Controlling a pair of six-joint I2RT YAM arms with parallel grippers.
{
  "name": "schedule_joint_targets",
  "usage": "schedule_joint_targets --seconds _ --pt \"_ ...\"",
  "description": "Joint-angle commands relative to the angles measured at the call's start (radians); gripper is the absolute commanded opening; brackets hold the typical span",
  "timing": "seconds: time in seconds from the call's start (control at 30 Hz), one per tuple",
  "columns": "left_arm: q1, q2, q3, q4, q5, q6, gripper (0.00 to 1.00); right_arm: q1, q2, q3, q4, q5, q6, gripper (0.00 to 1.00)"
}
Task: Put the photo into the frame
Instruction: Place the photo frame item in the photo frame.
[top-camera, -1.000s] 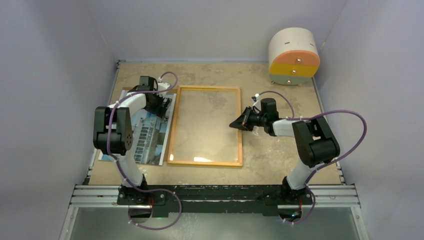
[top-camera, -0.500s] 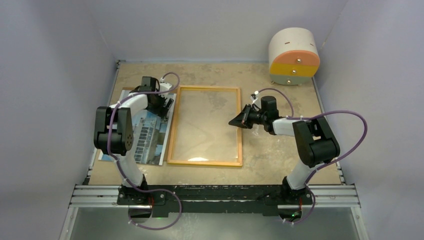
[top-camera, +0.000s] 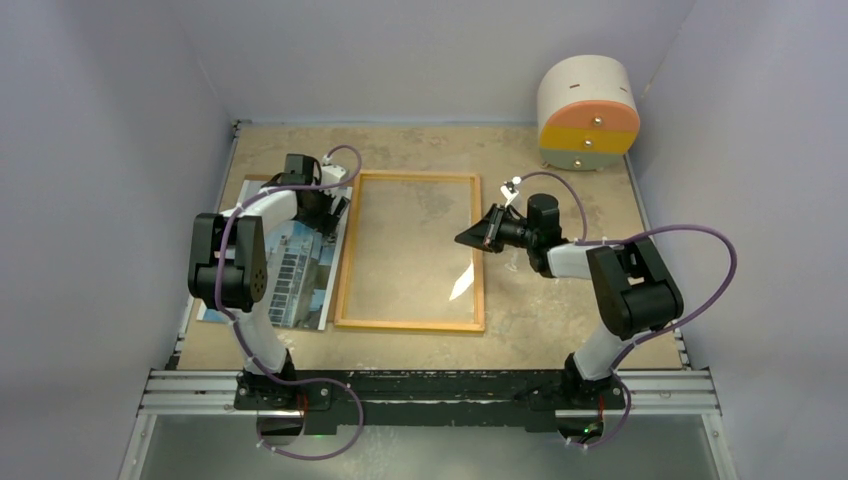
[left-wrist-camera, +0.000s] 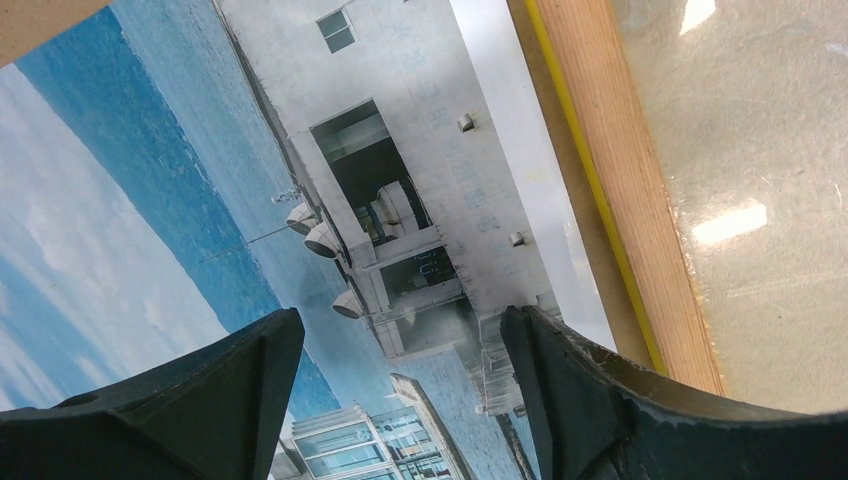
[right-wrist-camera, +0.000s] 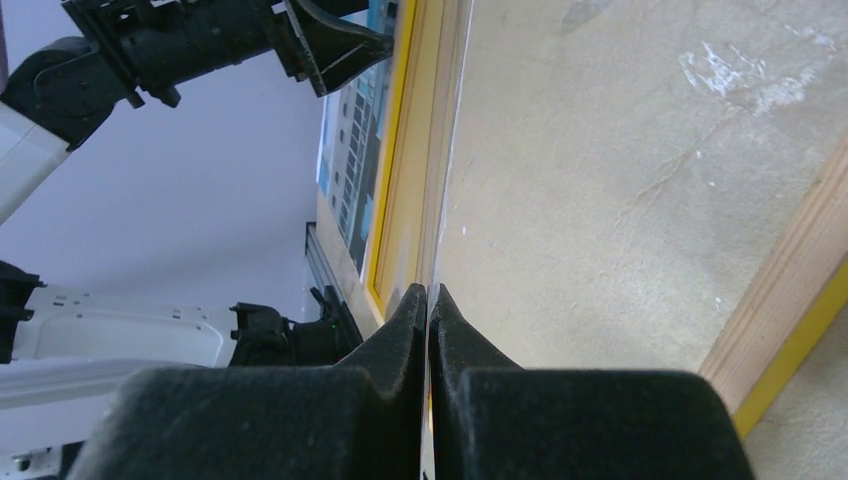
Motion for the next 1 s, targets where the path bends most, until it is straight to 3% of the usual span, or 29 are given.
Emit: schedule_joint_targets --seconds 0.0,0.6,0.73,0.8,0.87,0.97 --pt "-0.010 0.018 -0.037 -0.015 -0.010 0.002 0.80 0.000 -0.029 -0.012 0.151 -0.033 0.031 0.00" --pt "-0.015 0.017 -0.047 -0.013 -0.004 0.004 0.80 0.031 0.052 0.004 0.148 -0.028 0.046 0.00" --pt "-0.016 0.017 -0.051 -0.012 -0.004 0.006 0.80 0.031 0.058 0.029 0.079 -0.029 0.018 0.00" --pt "-0.016 0.013 -0.052 -0.010 -0.005 0.007 0.80 0.034 0.055 0.053 -0.002 -0.019 -0.022 0.10" --pt "-0.015 0.012 -0.052 -0.010 -0.007 0.008 0.80 0.040 0.043 0.084 -0.104 0.006 -0.084 0.27" --pt "-0.015 0.008 -0.054 -0.008 -0.003 0.006 0.80 0.054 0.026 0.120 -0.222 0.058 -0.171 0.36"
